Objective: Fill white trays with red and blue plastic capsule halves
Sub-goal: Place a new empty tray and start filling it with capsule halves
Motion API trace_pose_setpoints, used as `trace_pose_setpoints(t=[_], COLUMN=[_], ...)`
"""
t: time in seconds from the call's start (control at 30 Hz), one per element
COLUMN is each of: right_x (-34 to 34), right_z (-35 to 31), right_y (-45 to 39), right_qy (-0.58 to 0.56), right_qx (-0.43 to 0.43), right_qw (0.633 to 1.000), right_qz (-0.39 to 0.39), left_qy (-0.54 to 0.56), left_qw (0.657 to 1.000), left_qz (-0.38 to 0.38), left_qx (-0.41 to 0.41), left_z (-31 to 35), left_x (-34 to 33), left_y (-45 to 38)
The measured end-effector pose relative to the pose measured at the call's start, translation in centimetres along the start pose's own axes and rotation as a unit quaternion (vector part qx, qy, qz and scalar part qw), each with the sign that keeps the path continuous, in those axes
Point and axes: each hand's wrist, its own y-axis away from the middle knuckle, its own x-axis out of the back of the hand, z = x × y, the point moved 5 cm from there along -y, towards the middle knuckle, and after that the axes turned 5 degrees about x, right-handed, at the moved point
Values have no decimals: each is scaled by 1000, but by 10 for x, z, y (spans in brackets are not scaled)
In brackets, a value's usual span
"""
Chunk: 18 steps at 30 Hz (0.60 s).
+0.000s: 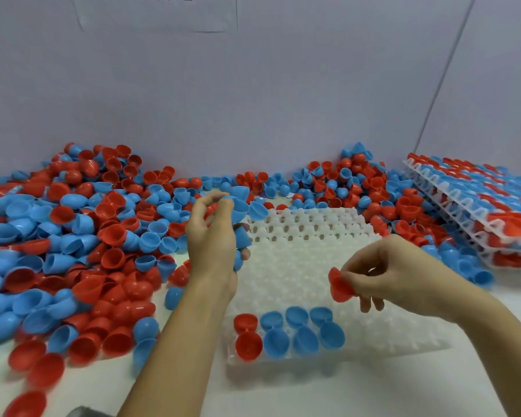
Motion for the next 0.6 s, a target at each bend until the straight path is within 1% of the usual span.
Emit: trace_pose_setpoints(t=[0.13, 0.2, 0.27, 0.4, 0.5, 0.6], right_x=[-8, -11, -10, -16, -24, -20], right_z=[13, 15, 14, 10, 8, 8], right_y=[14, 16, 18, 19, 18, 19], right_qy=[48, 102, 172, 232, 297, 296], right_qx=[-17, -7, 2, -20, -22, -24], right_qw=[999, 995, 985, 971, 954, 954], right_qz=[-7, -14, -16, -48, -49, -43], left_qy=[-3, -4, -9, -21, -30, -33], left_qw=[1000, 1000, 1000, 1000, 999, 999], left_qz=[-6, -7, -5, -6, -8, -8], left_qx=[6, 6, 5, 6, 5, 4], left_z=[0, 1, 1, 0, 0, -1], left_x=[-2, -2, -3, -3, -4, -4], left_y=[1, 1, 1, 0, 0, -1])
